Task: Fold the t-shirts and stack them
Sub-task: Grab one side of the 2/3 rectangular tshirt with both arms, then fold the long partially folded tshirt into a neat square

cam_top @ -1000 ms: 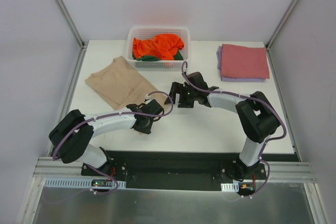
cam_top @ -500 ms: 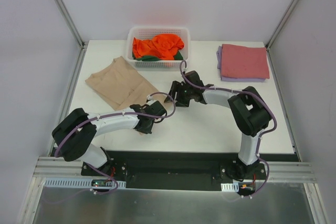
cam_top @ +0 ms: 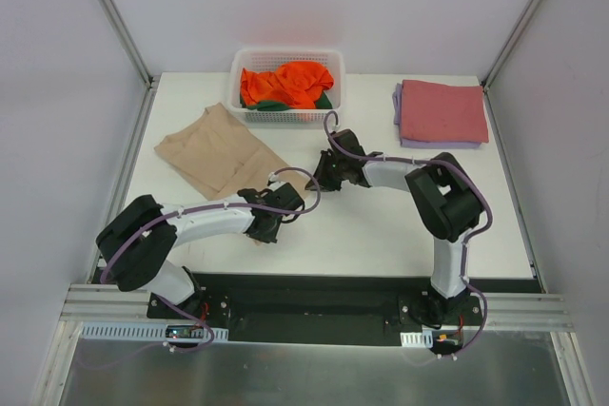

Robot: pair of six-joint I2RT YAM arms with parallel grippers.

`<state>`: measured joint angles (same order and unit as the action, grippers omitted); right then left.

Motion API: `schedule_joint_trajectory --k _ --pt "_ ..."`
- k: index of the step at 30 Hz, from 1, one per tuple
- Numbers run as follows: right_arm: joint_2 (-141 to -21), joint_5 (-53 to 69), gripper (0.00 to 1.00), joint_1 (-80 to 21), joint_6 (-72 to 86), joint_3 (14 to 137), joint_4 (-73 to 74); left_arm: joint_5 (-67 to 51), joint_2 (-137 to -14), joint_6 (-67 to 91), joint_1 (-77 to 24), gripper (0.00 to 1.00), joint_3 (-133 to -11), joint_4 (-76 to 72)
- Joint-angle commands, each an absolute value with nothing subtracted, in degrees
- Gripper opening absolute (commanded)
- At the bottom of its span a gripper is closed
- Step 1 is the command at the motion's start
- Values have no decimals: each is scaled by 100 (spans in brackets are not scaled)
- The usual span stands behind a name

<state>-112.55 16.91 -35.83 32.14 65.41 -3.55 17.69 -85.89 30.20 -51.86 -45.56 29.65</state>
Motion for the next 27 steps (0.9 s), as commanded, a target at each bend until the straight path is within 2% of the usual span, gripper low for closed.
schedule_joint_trajectory --k 1,9,15,21,27 --pt "-11040 1371 0 -3586 2980 6469 -167 1047 -8684 3121 -5379 0 -4631 2944" --pt "-9556 1406 1 -3138 2084 6056 930 150 -8104 2962 -6177 0 -5421 2936" --pt "-8395 1055 0 -2629 1328 6047 2371 -745 -8454 2734 -6626 0 -6599 2559" --pt "-7313 354 0 -1926 608 6459 3900 -1238 -8859 2584 -6767 0 -7698 2155" --pt "-6996 61 0 -1723 247 7057 4508 -1793 -9088 2698 -6768 0 -7954 1811"
